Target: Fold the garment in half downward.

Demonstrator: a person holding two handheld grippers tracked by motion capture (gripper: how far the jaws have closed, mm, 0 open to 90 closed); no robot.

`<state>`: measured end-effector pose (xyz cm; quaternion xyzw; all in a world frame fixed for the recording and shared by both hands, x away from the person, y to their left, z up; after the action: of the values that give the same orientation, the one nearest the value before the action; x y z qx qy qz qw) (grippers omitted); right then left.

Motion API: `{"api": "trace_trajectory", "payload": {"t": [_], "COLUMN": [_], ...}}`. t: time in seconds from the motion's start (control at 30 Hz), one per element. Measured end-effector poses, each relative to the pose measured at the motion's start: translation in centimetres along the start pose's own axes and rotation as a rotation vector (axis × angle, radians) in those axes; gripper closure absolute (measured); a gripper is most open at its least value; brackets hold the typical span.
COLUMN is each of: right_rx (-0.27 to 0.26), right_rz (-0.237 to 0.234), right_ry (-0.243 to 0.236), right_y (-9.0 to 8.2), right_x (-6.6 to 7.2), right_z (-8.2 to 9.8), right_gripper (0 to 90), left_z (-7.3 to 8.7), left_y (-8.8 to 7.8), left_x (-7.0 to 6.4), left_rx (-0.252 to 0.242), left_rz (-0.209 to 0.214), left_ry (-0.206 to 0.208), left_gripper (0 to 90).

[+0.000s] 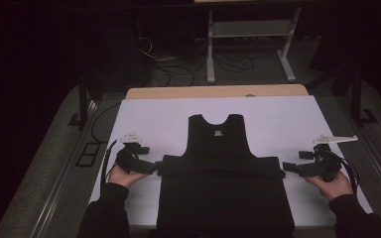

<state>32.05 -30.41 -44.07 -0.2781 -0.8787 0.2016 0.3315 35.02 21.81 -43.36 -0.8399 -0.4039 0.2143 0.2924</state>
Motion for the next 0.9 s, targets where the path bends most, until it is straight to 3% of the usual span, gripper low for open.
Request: {"api": "trace_trajectory", "payload": {"t": [0.37,0.9], "right_rx": [-0.002,0.0], "right_rz": [-0.002,-0.002], "right_ry": [-0.049,-0.115], "right_y": [0.3,0.9], "right_x": [-0.4,0.3], "right_z": [-1.4,-4.1], "right_gripper": [0.0,0.0], "left_z": [-1.3,-3.1], "left_y": [0.6,0.2], "left_x": [-0.3,-0.7], "left_rx": [-0.011,-0.076], "left_rz": [-0.004,0.0], "left_ry": [0.052,0.05], "left_gripper": [0.0,0.0]}}
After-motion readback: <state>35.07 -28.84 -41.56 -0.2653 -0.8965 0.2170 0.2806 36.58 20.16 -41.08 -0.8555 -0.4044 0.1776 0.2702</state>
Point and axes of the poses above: each handheld gripper's, and its own axes: y roughly forward along the jaws, z roughly out of its underside, x roughly to its left, the point moved 3 cm from there along y, roughly forward along the jaws, and after that the axes turned 13 degrees about -z, right-handed, at the moved point
